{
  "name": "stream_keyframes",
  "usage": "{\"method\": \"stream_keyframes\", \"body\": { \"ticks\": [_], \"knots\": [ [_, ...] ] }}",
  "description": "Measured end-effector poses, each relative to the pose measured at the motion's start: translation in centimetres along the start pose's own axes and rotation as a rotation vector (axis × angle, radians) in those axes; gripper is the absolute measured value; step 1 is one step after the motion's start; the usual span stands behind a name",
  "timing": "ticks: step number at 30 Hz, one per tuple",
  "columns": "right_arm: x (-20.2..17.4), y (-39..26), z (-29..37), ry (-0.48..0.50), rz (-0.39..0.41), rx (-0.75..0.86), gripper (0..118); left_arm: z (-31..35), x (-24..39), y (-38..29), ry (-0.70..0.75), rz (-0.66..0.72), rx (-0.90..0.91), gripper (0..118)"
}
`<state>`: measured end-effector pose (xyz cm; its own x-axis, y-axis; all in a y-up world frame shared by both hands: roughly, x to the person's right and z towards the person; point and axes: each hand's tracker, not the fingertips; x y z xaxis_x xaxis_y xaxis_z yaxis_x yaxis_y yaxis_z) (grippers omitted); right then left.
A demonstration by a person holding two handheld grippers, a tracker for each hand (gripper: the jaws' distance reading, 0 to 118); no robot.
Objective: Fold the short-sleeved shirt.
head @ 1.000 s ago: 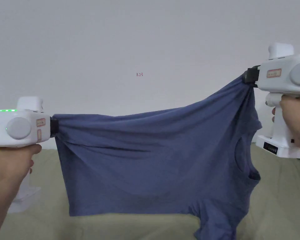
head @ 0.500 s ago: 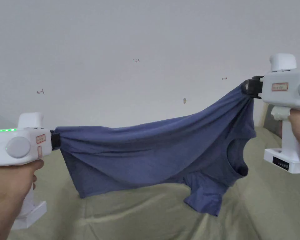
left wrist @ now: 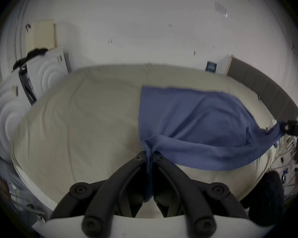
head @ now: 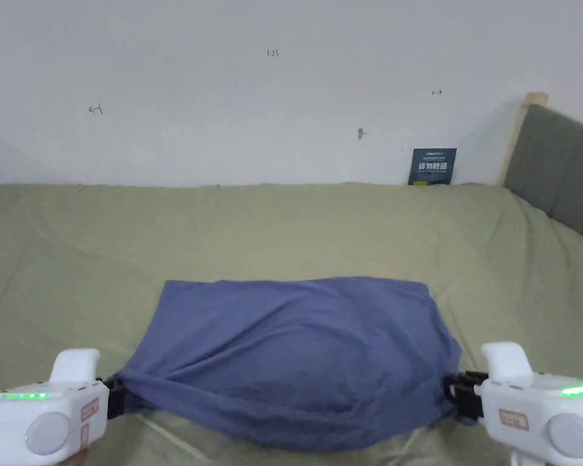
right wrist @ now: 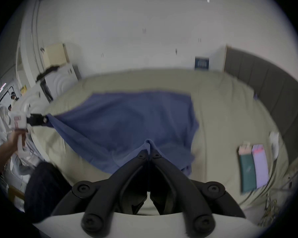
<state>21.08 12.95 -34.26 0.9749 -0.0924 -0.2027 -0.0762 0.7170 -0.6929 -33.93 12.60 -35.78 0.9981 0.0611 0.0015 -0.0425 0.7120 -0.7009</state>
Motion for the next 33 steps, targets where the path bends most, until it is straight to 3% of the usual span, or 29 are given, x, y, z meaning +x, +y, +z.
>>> {"method": "stream_keyframes", "body": {
  "ticks": [5,6,7,8,9,16,17,18,20,21,23,25,32,33],
  "knots": [
    [0.6,-6.2,-2.5,-0.09,-0.056,-0.051,3,-1.4,-0.2,-4.5,0.023,0.003,-0.05,7],
    [1.0,-6.4,-2.4,-0.106,-0.081,-0.02,17,-1.3,-0.4,-4.7,0.018,0.006,-0.045,23],
    [1.4,-6.4,-2.1,-0.104,-0.097,0.002,50,-2.0,-1.3,-4.6,0.011,0.011,-0.04,54],
    [1.8,-6.1,-1.8,-0.095,-0.101,0.01,93,-1.9,-1.7,-4.5,0.003,0.007,-0.026,89],
    [1.7,-5.3,-0.6,-0.09,-0.109,0.009,118,-1.4,-2.0,-4.5,-0.012,-0.014,-0.006,107],
    [-2.0,-3.6,8.3,0.005,-0.1,0.202,118,7.8,-1.0,-5.6,0.006,-0.204,0.21,107],
    [-3.0,-3.7,8.9,0.003,-0.088,0.199,117,8.8,-0.9,-5.9,0.008,-0.214,0.188,106],
    [-3.9,-3.9,9.7,0.005,-0.082,0.201,106,9.8,-0.7,-6.3,0.022,-0.225,0.17,96],
    [-5.2,-4.4,10.9,0.015,-0.071,0.223,99,11.6,-0.1,-7.5,0.023,-0.222,0.17,90],
    [-5.8,-4.9,10.7,0.002,-0.065,0.228,80,11.9,-0.3,-7.9,-0.003,-0.206,0.174,73],
    [-6.8,-5.2,10.6,-0.093,-0.04,0.202,0,11.7,0.0,-8.5,0.042,-0.167,0.129,0],
    [-6.4,-5.7,9.6,-0.001,-0.075,0.194,0,10.9,-0.7,-8.7,-0.028,-0.145,0.103,0],
    [-6.0,-5.4,7.9,-0.015,-0.058,0.152,0,5.2,-2.0,-6.7,-0.001,-0.116,0.071,0],
    [-5.8,-5.7,7.9,-0.016,-0.06,0.152,0,4.3,-2.4,-6.2,0.002,-0.122,0.073,9]
  ]
}}
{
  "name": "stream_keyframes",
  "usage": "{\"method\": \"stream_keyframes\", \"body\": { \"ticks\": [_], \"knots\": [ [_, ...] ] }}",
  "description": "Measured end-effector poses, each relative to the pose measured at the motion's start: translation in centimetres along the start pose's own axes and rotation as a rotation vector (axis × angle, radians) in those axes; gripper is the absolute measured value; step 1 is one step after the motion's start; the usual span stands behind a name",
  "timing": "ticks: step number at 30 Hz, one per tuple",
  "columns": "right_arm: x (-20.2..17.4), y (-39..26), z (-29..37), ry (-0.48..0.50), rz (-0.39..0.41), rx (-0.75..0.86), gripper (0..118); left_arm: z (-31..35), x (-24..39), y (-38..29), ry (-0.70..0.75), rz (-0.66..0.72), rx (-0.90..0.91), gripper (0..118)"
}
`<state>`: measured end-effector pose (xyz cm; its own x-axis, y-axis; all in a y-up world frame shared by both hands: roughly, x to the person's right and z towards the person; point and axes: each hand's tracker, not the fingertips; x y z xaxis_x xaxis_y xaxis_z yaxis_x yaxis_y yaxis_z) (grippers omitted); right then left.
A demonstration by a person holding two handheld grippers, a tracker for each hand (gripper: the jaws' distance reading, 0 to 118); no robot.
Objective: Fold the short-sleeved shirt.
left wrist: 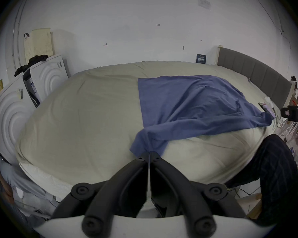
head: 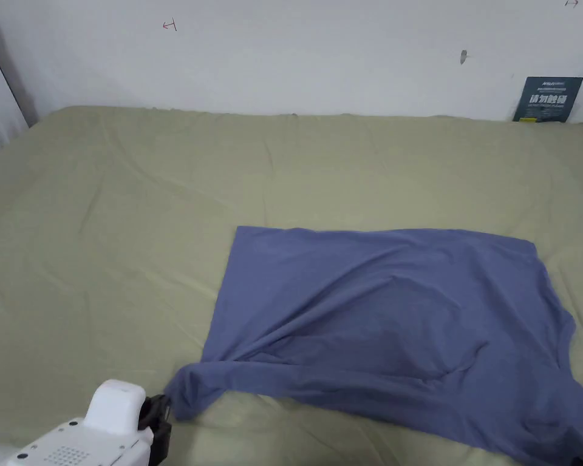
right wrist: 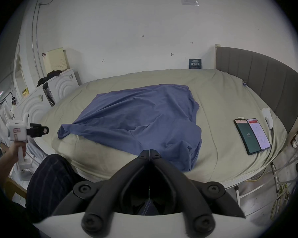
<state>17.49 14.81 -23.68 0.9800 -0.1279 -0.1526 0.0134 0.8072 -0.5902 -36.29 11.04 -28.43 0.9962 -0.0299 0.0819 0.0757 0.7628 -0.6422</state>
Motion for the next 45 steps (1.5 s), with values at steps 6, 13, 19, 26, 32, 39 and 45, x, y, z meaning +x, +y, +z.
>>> {"method": "stream_keyframes", "body": {
  "ticks": [6,13,19,26,32,39,45],
  "knots": [
    [0.5,0.3,-0.2,-0.021,-0.031,-0.007,0,-5.0,-2.4,2.3,-0.049,-0.043,-0.026,112],
    [0.8,0.2,-0.3,-0.047,-0.057,-0.031,0,-8.7,-2.8,2.5,-0.16,-0.117,-0.107,90],
    [1.4,0.5,-0.7,-0.054,-0.056,-0.052,0,-8.5,-2.5,1.7,-0.229,-0.11,-0.133,6],
    [2.4,1.4,-2.2,-0.092,-0.045,-0.101,0,-6.2,-1.3,1.8,-0.248,-0.047,-0.133,0],
    [4.2,1.6,-5.2,-0.154,0.02,-0.176,74,-3.8,1.3,2.3,-0.234,-0.034,-0.094,0],
    [6.5,0.3,-8.2,-0.156,0.056,-0.246,116,-2.6,3.1,2.1,-0.23,-0.005,-0.097,0],
    [7.4,-0.8,-10.7,-0.095,0.051,-0.313,9,-2.3,3.4,2.6,-0.218,-0.023,-0.112,0]
  ]
}}
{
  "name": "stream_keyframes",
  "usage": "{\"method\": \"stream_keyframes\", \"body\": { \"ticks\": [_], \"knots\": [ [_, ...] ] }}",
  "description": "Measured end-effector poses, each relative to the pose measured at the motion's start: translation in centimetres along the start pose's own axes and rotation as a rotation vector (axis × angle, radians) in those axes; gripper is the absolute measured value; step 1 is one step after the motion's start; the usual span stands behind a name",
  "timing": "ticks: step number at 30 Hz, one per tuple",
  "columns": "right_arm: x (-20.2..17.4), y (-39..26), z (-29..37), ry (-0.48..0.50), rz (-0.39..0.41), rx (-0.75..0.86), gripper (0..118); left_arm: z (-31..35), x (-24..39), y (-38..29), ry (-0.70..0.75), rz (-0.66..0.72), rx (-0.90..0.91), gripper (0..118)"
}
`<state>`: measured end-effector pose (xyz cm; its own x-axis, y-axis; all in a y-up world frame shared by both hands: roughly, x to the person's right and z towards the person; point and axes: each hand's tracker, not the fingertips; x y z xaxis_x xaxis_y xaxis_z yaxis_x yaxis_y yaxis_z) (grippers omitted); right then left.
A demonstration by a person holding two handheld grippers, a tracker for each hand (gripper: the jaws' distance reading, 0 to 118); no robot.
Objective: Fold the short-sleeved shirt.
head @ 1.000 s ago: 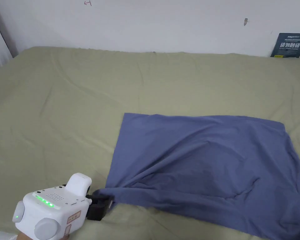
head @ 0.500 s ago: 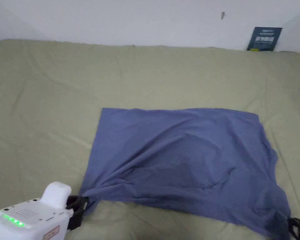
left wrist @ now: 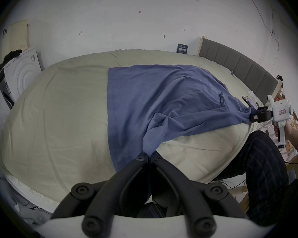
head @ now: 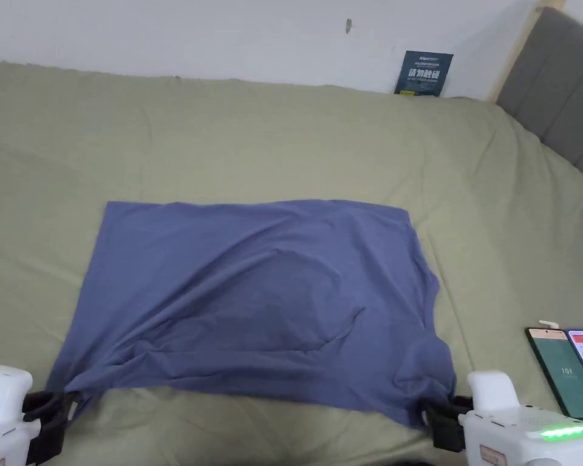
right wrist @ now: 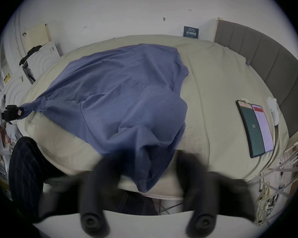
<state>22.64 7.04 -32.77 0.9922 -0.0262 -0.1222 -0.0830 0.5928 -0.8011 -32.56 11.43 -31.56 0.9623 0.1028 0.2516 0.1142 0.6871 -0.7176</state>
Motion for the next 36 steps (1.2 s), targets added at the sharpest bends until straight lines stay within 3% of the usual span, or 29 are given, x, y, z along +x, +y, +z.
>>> {"method": "stream_keyframes", "body": {
  "ticks": [5,10,16,23,31,36],
  "knots": [
    [-0.2,0.4,0.5,0.018,-0.007,-0.01,6,0.0,0.0,0.3,0.01,-0.005,-0.014,0],
    [1.0,1.6,4.8,0.097,-0.139,0.101,4,1.8,-0.2,1.1,0.045,-0.07,0.0,0],
    [0.9,4.5,8.5,0.149,-0.136,0.171,4,3.7,-0.7,4.1,0.092,-0.117,0.052,0],
    [2.3,10.0,8.6,0.174,-0.159,0.22,4,1.1,-1.4,9.7,0.099,-0.145,0.071,0],
    [6.1,17.8,0.5,0.096,-0.13,0.07,4,-7.5,-3.1,16.8,0.174,-0.224,-0.073,0],
    [7.0,21.4,-6.3,0.034,-0.159,-0.061,4,-14.3,-3.8,18.0,0.224,-0.228,-0.199,0]
  ]
}}
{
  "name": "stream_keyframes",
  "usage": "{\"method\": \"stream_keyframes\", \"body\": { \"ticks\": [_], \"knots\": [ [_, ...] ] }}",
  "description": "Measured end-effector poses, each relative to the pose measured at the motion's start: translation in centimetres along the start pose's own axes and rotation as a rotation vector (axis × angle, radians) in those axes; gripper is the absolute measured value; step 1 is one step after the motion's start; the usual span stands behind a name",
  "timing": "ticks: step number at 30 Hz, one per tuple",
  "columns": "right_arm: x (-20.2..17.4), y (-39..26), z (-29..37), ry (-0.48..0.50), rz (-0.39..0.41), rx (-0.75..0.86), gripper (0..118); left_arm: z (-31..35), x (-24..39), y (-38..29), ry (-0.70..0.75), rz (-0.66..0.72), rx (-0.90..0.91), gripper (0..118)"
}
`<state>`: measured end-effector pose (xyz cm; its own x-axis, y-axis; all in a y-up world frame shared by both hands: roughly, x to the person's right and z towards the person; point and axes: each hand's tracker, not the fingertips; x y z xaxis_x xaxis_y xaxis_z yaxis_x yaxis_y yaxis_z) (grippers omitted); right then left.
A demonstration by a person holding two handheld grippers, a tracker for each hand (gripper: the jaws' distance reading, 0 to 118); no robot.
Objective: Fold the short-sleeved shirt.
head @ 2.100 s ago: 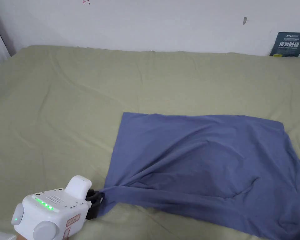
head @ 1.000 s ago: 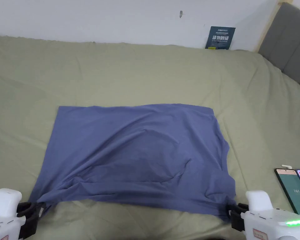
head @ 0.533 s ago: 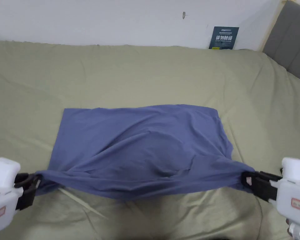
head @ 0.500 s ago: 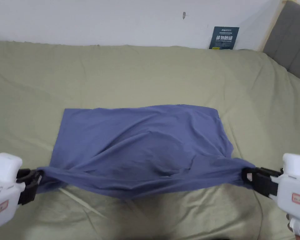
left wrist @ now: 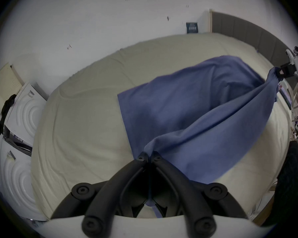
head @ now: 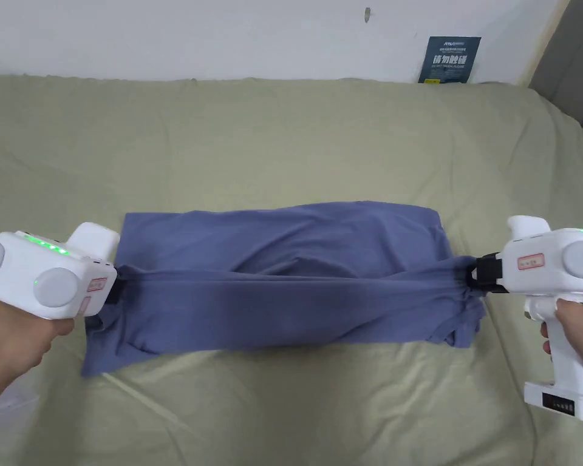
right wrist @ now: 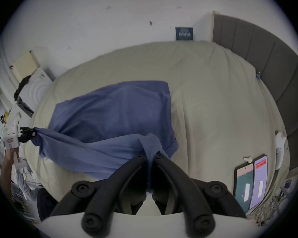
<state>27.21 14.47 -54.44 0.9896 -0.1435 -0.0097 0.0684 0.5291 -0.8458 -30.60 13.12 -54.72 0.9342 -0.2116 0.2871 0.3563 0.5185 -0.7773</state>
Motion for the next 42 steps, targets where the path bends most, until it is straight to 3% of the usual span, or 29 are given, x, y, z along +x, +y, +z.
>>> {"method": "stream_keyframes", "body": {
  "ticks": [7,8,9,10,11,12,19,20,21,22,23,24,25,26,27,29,35,36,37,38,39,42],
  "knots": [
    [0.8,0.4,-4.5,-0.031,0.022,-0.079,5,-2.8,0.9,0.2,-0.019,-0.042,-0.032,0],
    [0.9,0.2,-4.4,-0.016,0.033,-0.066,11,-2.6,0.8,0.0,-0.024,-0.038,-0.024,1],
    [0.9,-0.1,-4.1,-0.01,0.033,-0.056,49,-1.9,0.8,-0.2,-0.035,-0.02,-0.007,19],
    [1.0,-0.3,-3.7,-0.01,0.029,-0.049,91,-1.3,0.6,-0.4,-0.033,0.003,0.009,54],
    [0.9,-1.0,-2.4,0.001,0.028,-0.043,116,-0.1,0.6,-0.7,-0.034,0.026,0.058,96],
    [0.7,-1.7,-1.2,0.035,0.033,-0.002,118,1.2,0.6,-1.3,-0.042,0.029,0.1,115],
    [-3.5,-11.7,8.9,0.041,0.17,0.296,118,13.0,3.2,-9.6,-0.08,0.197,0.415,114],
    [-4.2,-13.9,10.0,0.048,0.176,0.331,116,13.9,3.9,-11.1,-0.101,0.233,0.42,114],
    [-4.8,-15.8,10.8,0.072,0.166,0.342,103,14.3,4.2,-12.8,-0.141,0.26,0.399,110],
    [-5.2,-17.4,11.4,0.076,0.145,0.345,80,14.8,4.7,-14.2,-0.145,0.28,0.4,98],
    [-6.3,-19.3,12.3,0.07,0.127,0.366,49,15.3,5.2,-15.6,-0.129,0.292,0.406,72],
    [-6.8,-20.7,12.8,0.036,0.114,0.386,13,15.4,5.6,-16.8,-0.117,0.28,0.406,20],
    [-7.0,-21.6,13.0,0.024,0.112,0.391,13,15.3,5.6,-17.4,-0.112,0.276,0.406,20],
    [-7.2,-22.6,13.2,0.023,0.108,0.396,9,15.0,5.6,-17.9,-0.113,0.259,0.358,5],
    [-7.3,-23.2,13.4,0.032,0.103,0.403,7,14.5,5.7,-18.5,-0.102,0.259,0.3,0],
    [-7.4,-23.8,13.6,0.054,0.089,0.388,5,13.0,4.3,-19.3,-0.152,0.284,0.283,0],
    [-8.0,-23.9,13.8,0.054,0.106,0.374,3,10.0,2.9,-18.1,-0.065,0.265,0.277,0],
    [-8.0,-23.7,13.6,0.053,0.108,0.369,3,8.9,2.3,-17.7,-0.044,0.268,0.267,26],
    [-7.9,-23.6,13.5,0.052,0.107,0.365,3,8.8,3.0,-16.9,-0.039,0.262,0.266,71],
    [-7.9,-23.5,13.3,0.052,0.104,0.359,3,7.5,2.5,-16.4,-0.042,0.263,0.243,106],
    [-8.1,-23.3,13.3,0.051,0.101,0.356,3,6.5,2.2,-16.1,-0.046,0.262,0.233,114],
    [-8.1,-22.7,12.9,0.045,0.094,0.344,3,3.5,2.2,-14.6,0.008,0.248,0.149,113]
  ]
}}
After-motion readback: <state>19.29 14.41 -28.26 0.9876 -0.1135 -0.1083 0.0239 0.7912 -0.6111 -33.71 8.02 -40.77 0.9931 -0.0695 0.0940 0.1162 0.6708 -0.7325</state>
